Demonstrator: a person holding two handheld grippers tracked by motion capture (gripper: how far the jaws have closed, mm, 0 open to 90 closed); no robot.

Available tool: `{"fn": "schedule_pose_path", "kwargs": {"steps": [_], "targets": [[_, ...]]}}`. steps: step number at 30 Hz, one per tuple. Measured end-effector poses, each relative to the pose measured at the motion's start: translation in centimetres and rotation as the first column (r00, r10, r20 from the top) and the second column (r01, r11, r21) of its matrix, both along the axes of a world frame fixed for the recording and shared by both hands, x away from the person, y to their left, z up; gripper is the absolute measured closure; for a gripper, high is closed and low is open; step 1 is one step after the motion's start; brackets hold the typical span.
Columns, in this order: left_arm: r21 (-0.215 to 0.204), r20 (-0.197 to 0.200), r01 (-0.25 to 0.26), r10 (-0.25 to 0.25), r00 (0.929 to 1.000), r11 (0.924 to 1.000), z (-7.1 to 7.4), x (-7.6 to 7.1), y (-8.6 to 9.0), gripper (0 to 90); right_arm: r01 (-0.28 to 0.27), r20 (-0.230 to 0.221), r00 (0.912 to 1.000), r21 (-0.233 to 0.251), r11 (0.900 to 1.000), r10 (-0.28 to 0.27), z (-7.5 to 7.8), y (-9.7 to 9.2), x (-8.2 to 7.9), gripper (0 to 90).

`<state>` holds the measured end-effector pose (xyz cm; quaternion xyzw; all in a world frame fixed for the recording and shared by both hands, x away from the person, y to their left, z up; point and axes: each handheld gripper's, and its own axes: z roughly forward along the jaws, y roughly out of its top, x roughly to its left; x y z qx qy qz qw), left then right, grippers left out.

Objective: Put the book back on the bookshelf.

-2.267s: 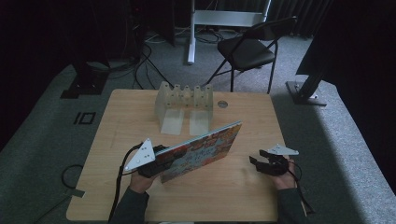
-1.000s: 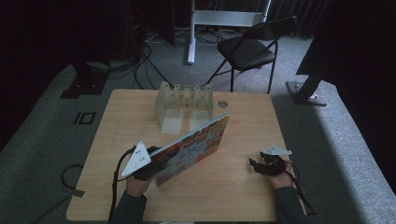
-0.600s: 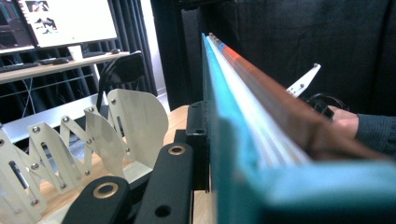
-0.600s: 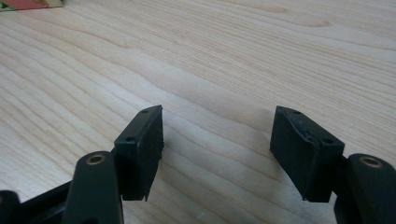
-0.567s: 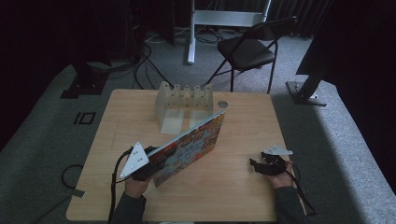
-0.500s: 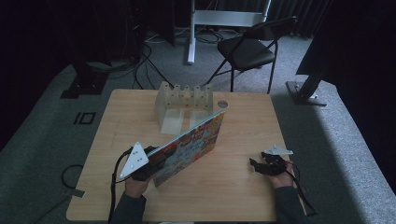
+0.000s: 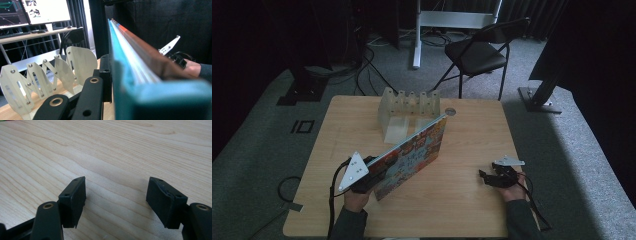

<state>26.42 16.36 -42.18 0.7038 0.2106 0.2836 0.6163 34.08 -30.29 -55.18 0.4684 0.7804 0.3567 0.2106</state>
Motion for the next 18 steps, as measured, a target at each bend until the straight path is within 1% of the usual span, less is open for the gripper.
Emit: {"fn": "schedule_pose_path", "kwargs": {"steps": [18], "targets": [[-0.008,-0.004,-0.031,0.031,0.9995,0.9995,-0.04,-0.01,0.37,79.5,0.001,0.0,1.0,-0.003,1.0,-0.001,-0.01,-0.02,0.04,30.4]]}}
